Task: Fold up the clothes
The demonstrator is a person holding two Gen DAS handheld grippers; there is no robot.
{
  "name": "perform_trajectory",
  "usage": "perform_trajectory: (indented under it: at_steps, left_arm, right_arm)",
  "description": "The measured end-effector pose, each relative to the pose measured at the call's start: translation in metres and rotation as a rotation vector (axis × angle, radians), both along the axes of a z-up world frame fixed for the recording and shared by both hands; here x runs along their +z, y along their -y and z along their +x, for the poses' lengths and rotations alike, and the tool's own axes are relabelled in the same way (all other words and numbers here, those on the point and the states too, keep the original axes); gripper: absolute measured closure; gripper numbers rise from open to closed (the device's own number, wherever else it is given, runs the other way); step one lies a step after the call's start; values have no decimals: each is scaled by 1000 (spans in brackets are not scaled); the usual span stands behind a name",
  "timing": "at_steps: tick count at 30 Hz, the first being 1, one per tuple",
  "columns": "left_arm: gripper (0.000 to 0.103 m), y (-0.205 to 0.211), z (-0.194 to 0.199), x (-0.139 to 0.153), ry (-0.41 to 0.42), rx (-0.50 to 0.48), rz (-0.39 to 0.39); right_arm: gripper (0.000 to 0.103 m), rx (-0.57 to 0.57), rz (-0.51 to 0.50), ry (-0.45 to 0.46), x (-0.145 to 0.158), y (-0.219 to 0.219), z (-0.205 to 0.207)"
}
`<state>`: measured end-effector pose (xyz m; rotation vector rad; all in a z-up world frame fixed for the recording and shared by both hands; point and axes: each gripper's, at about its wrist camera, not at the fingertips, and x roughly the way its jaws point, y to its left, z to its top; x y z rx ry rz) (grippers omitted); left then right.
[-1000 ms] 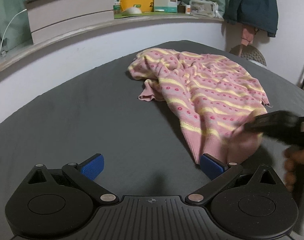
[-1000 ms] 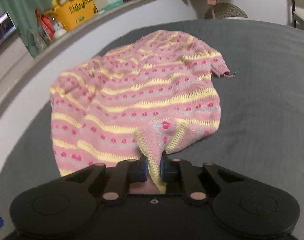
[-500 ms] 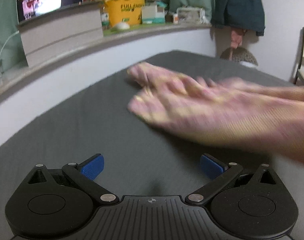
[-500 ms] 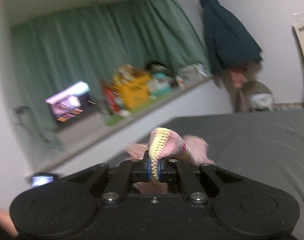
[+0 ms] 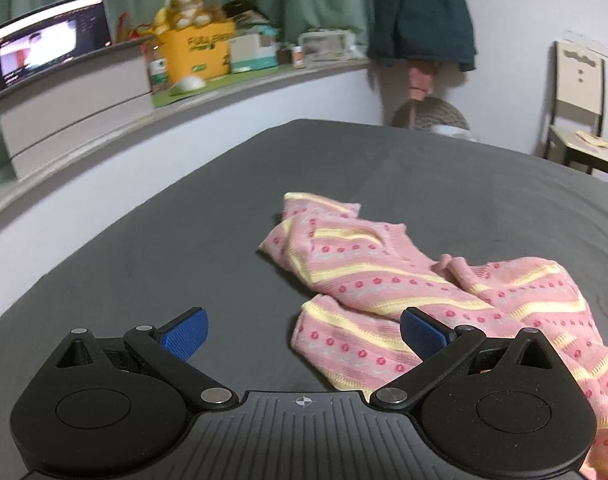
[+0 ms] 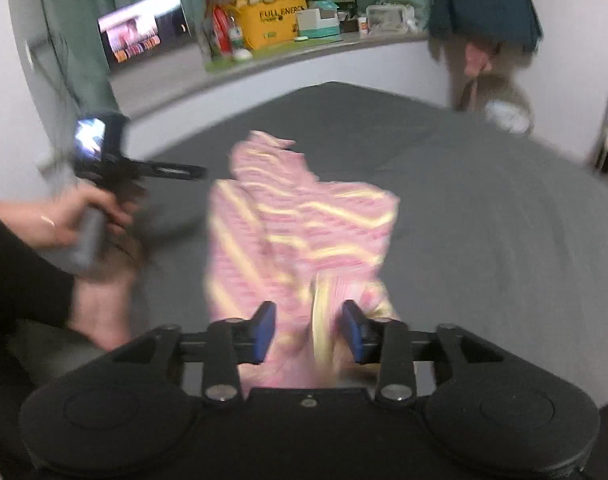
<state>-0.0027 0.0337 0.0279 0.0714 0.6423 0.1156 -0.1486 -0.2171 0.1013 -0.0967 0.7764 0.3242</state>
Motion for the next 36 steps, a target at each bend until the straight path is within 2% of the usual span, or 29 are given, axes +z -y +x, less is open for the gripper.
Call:
perform_trajectory:
  at_steps: [1, 2, 3, 4, 6, 7, 8, 10, 11, 16, 18, 19, 20, 22, 23, 25, 27, 29, 31, 33, 36]
  left_arm:
    - [0, -1, 0, 0, -2, -3, -11]
    - [0, -1, 1, 1, -5, -6, -23]
    - [0, -3, 2, 0, -12, -2, -38]
    - [0, -3, 4, -1, -22, 0, -53]
    - [0, -2, 7, -6, -42, -2, -73]
    - [0, -1, 7, -9, -52, -6, -78]
    - [0, 0, 6, -12, -54, -19, -78]
    - [0, 5, 5, -15, -46, -58, -52]
    - [0, 8, 4, -16, -43, -78, -32]
    - [0, 10, 3, -18, -29, -123, 4]
    - [0, 10, 7, -21, -44, -91, 28]
    - [0, 10, 10, -22, -56, -78, 34]
    - [0, 9, 13, -25, -72, -70, 24]
    - [0, 8, 15, -27, -89, -69, 7]
    - [0, 8, 15, -27, -90, -71, 5]
    - [0, 8, 14, -28, -94, -75, 1]
    - [0, 8, 13, -28, -97, -79, -2]
    - [0, 9, 11, -23, -72, -87, 16]
    - [0, 9, 8, -17, -43, -93, 36]
    - [0, 7, 3, -11, -19, -102, 41]
    - [0, 3, 1, -3, -24, -126, -33]
  right_arm:
    - [48, -20, -63, 20, 7, -1, 6]
    - [38, -29, -112, 54, 11, 2, 15]
    - [33, -5, -154, 105, 15, -1, 28]
    - [29, 23, -194, 159, 19, -5, 42]
    - [30, 122, -196, 173, 8, -20, 88]
    - [36, 173, -195, 176, 2, -27, 112]
    - [46, 212, -184, 139, -8, -35, 140]
    - [56, 304, -184, 69, -37, -59, 199]
    - [60, 341, -194, 53, -47, -67, 215]
    - [60, 393, -206, -108, -102, -95, 296]
    - [60, 407, -185, -204, -124, -99, 316]
    - [61, 414, -165, -207, -128, -98, 317]
    - [70, 421, -143, -201, -132, -96, 318]
    - [95, 428, -55, -197, -128, -85, 314]
    - [95, 408, -27, -169, -123, -79, 308]
    - [95, 418, 13, -53, -106, -68, 279]
    - [95, 452, 68, 31, -81, -54, 235]
    - [95, 523, 111, 109, -59, -52, 184]
    - [95, 617, 95, 163, -45, -56, 123]
    - [95, 634, 78, 137, -52, -60, 76]
    - [95, 651, 52, 92, -65, -67, 7]
